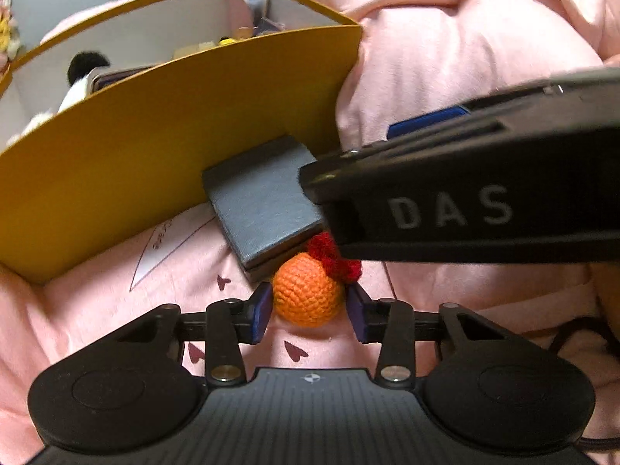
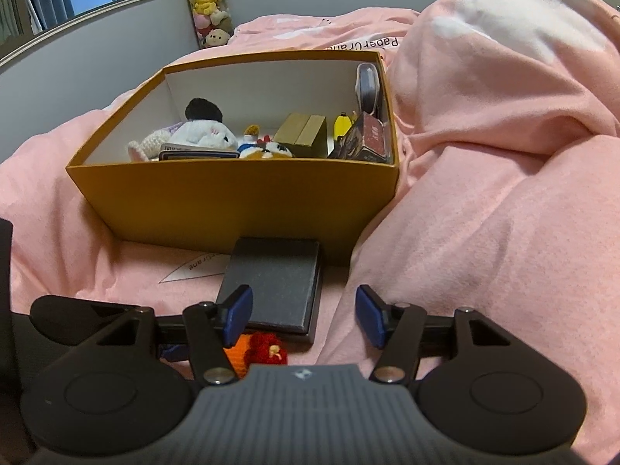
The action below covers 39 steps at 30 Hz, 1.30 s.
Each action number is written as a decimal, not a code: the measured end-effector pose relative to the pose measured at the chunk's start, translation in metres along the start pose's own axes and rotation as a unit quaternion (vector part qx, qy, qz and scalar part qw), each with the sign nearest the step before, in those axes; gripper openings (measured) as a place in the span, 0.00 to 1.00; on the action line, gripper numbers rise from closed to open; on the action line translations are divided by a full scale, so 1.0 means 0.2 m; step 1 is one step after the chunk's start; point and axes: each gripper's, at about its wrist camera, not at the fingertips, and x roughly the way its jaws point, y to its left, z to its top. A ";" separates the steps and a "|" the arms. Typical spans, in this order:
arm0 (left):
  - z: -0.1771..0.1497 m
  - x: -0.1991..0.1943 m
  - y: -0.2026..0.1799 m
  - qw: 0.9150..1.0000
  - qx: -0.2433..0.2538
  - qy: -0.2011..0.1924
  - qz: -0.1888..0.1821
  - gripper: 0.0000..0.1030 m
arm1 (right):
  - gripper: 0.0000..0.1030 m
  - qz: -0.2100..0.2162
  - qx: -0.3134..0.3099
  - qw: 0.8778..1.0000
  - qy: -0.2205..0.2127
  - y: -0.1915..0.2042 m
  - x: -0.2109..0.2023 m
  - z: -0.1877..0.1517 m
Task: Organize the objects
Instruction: 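Grasp the orange crocheted ball with the left tool while the right tool grasps the dark grey box, then lift the crocheted ball and grey box and carry them over the cardboard box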
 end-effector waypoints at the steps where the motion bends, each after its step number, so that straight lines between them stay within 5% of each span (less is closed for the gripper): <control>1: -0.01 -0.01 0.02 1.000 -0.010 -0.001 -0.005 0.45 | 0.59 -0.001 0.000 1.000 0.000 0.00 0.00 0.00; 10: -0.08 -0.17 0.21 0.995 -0.101 -0.005 -0.010 0.45 | 0.60 -0.012 -0.018 1.000 0.001 0.03 0.00 0.00; 20: -0.07 -0.26 0.41 0.983 -0.180 -0.022 0.039 0.45 | 0.60 -0.016 -0.061 0.997 0.035 0.16 0.11 0.06; 24: -0.08 -0.21 0.46 0.979 -0.198 -0.017 0.043 0.45 | 0.60 -0.032 -0.038 0.996 0.080 0.19 0.25 0.11; 30: -0.08 -0.14 0.50 0.976 -0.213 -0.005 0.036 0.45 | 0.76 -0.010 -0.001 0.994 0.112 0.15 0.38 0.12; 39: -0.08 -0.06 0.54 0.975 -0.221 0.009 0.027 0.45 | 0.77 -0.021 -0.012 0.993 0.114 0.17 0.43 0.09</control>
